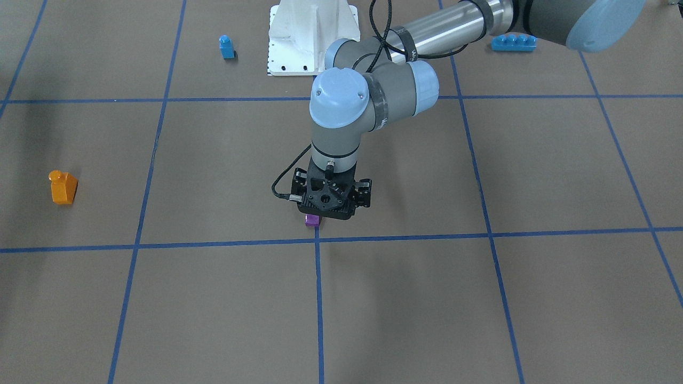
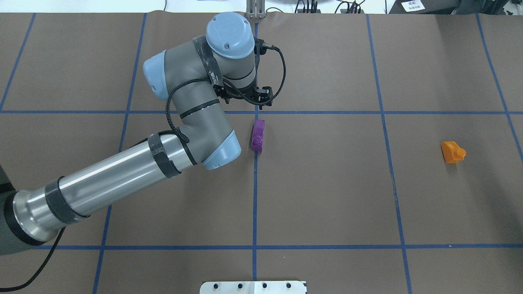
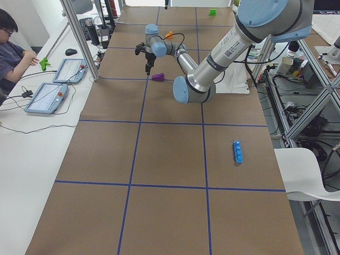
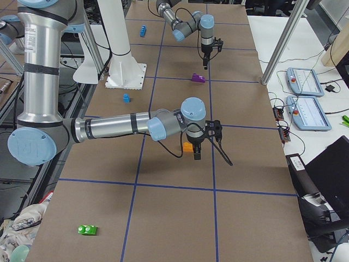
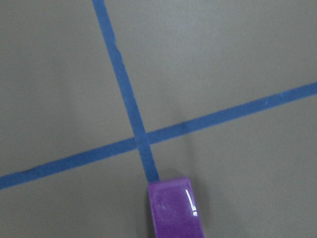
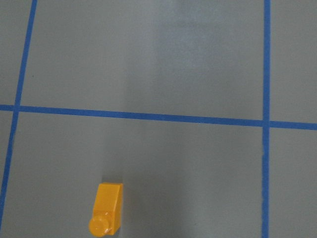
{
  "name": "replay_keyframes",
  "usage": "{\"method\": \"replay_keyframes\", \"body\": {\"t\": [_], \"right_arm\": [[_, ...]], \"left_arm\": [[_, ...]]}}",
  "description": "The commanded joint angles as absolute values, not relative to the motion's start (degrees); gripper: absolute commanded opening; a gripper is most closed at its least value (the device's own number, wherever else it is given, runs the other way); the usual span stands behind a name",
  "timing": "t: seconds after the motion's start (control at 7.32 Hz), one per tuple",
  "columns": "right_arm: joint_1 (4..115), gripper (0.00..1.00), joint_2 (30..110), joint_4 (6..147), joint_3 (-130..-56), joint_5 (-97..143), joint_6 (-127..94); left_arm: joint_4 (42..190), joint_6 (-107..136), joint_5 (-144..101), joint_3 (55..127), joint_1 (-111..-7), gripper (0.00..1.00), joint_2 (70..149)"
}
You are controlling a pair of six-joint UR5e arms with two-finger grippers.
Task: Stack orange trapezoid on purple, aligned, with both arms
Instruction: 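Raise the left gripper off the purple block while the right grasps the orange block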
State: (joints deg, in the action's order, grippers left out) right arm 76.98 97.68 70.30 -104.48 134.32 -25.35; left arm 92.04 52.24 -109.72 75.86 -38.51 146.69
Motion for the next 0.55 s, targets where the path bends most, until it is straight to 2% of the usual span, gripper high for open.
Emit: {"method": "replay_keyframes", "body": {"t": [0.0,0.27,0.41], "right_arm": [[64.0,1.0,100.5,58.0,-104.5,125.8,-40.5],[52.5,1.0,99.0,55.7,-103.7,117.5,-49.4],[51.4,1.0,97.7,55.7,-101.9,117.1,-49.6]], "left_arm": [[87.8,52.0,-110.5,79.9,-41.4,1.0,146.3],[81.3,47.6,-110.4,84.3,-41.9,1.0,145.8],[80.2,47.2,-110.4,87.0,-42.4,1.0,144.2]]}}
